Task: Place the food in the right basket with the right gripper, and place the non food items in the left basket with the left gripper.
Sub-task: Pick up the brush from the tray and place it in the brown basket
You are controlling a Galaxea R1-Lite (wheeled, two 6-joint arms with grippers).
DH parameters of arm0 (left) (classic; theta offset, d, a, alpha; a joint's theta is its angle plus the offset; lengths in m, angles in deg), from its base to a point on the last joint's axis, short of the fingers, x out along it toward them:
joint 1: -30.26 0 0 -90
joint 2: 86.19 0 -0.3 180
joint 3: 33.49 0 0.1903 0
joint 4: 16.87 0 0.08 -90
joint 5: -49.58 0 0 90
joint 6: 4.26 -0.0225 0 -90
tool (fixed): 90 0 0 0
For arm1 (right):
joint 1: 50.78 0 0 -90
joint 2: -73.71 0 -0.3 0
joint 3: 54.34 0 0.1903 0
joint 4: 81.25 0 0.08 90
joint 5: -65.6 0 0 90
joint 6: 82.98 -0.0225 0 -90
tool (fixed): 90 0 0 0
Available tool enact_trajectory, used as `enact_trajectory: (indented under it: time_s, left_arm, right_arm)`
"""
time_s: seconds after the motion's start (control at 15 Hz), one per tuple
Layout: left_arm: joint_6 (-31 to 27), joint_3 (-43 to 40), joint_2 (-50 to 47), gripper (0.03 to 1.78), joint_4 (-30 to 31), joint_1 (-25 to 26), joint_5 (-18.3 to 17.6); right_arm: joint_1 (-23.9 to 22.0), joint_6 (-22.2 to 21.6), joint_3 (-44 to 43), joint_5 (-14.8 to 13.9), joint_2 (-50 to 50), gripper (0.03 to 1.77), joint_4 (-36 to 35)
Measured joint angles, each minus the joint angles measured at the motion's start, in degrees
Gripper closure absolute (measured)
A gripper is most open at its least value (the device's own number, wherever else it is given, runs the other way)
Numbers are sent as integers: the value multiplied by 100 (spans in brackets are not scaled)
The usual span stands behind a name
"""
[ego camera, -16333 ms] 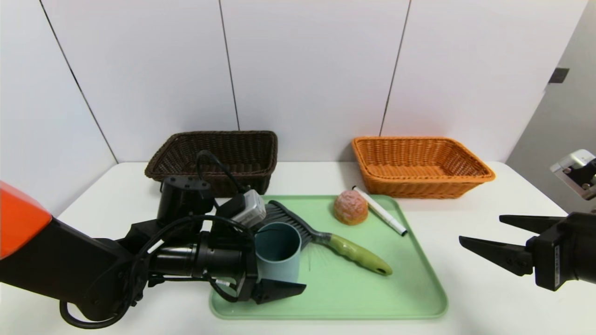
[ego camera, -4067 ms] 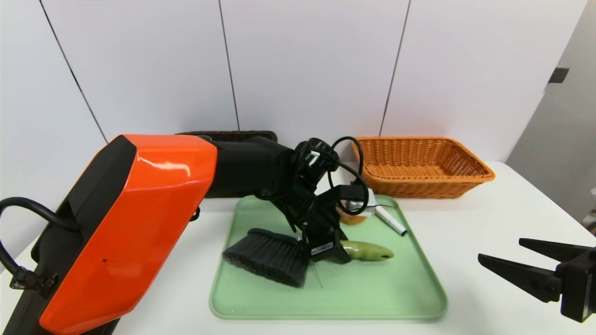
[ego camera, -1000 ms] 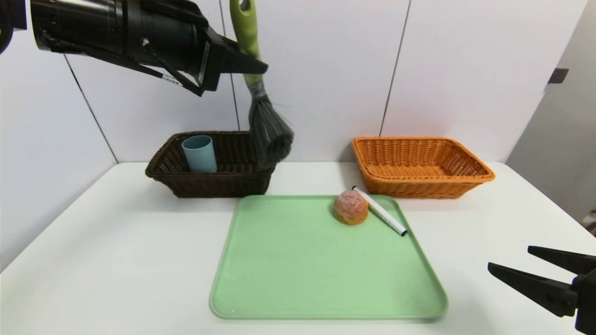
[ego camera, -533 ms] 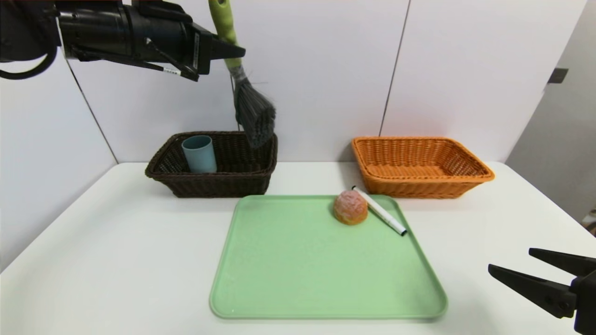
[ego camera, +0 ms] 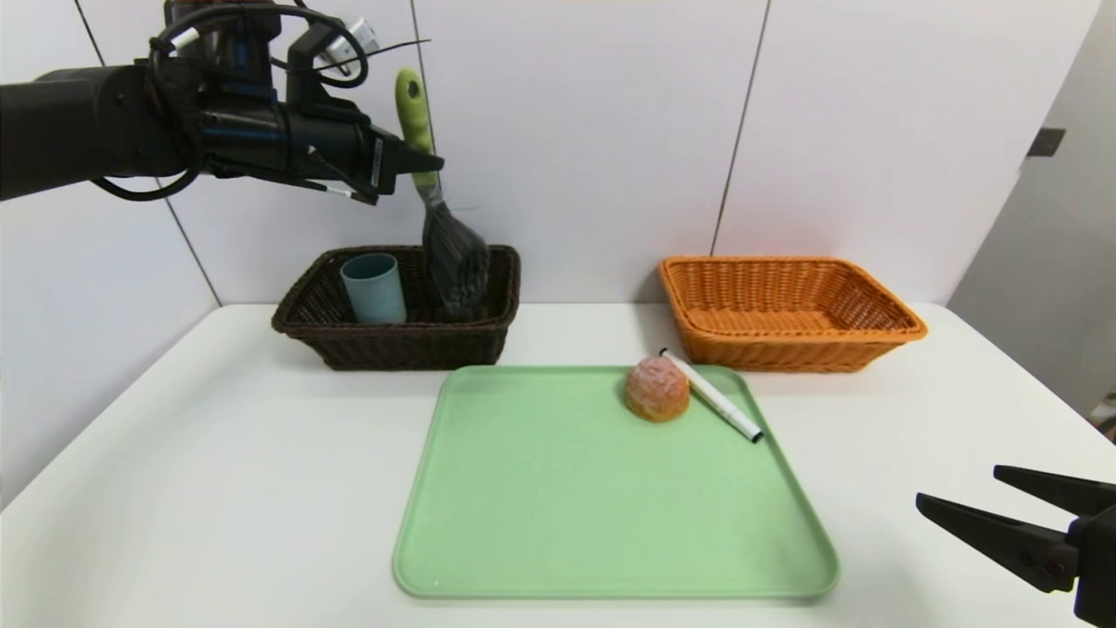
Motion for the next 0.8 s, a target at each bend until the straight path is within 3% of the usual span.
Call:
enact_trajectory:
  time_s: [0.8]
  left_arm:
    - [-6, 5, 244, 135, 218, 9, -39]
  right_arm:
    - [5, 7, -11, -11, -85, 10, 4]
